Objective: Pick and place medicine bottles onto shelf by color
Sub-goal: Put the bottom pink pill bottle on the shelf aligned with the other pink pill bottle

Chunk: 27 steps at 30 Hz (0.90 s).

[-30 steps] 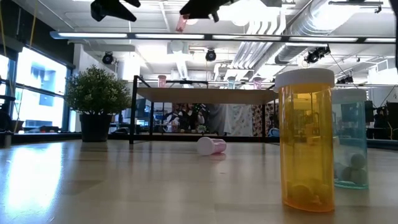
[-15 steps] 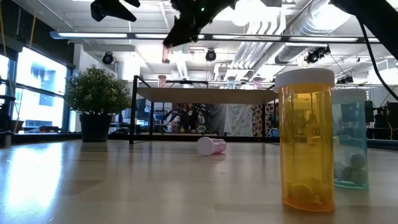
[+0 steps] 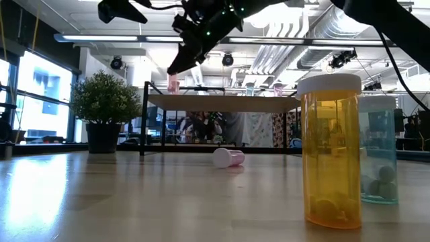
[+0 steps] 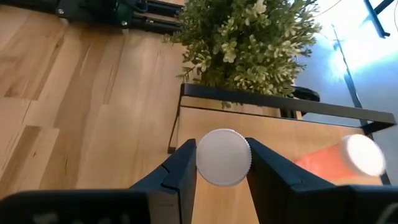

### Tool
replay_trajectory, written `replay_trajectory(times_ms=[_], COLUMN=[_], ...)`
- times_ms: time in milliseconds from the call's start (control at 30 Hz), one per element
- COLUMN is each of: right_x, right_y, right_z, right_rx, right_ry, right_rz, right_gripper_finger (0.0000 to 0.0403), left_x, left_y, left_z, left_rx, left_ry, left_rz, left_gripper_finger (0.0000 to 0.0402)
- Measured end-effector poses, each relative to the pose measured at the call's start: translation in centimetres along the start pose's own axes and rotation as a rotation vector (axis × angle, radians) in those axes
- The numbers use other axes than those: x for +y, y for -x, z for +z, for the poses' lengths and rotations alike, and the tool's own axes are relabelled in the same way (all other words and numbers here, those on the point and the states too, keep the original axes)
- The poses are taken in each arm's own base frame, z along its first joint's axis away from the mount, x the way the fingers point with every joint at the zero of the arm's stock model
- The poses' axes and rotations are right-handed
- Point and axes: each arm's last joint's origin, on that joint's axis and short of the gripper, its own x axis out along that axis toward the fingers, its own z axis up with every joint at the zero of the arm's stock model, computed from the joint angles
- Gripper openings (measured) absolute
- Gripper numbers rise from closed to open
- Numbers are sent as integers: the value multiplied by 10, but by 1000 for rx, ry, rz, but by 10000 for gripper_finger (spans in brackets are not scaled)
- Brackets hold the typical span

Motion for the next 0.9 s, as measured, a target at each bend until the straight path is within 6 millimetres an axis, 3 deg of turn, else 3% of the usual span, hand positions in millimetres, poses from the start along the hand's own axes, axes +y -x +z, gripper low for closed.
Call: replay_trajectory(times_ms=[900], right_x=[-3], right_y=[-7], right_z=[-5], right_rx=[17], right_ry=[-97], right_rz=[-9], right_gripper_finger=[106], left_x=[0], left_y=[0], left_z=[0], left_rx=[3], left_ry=[-9], left_rz=[1], left_gripper_finger=[231])
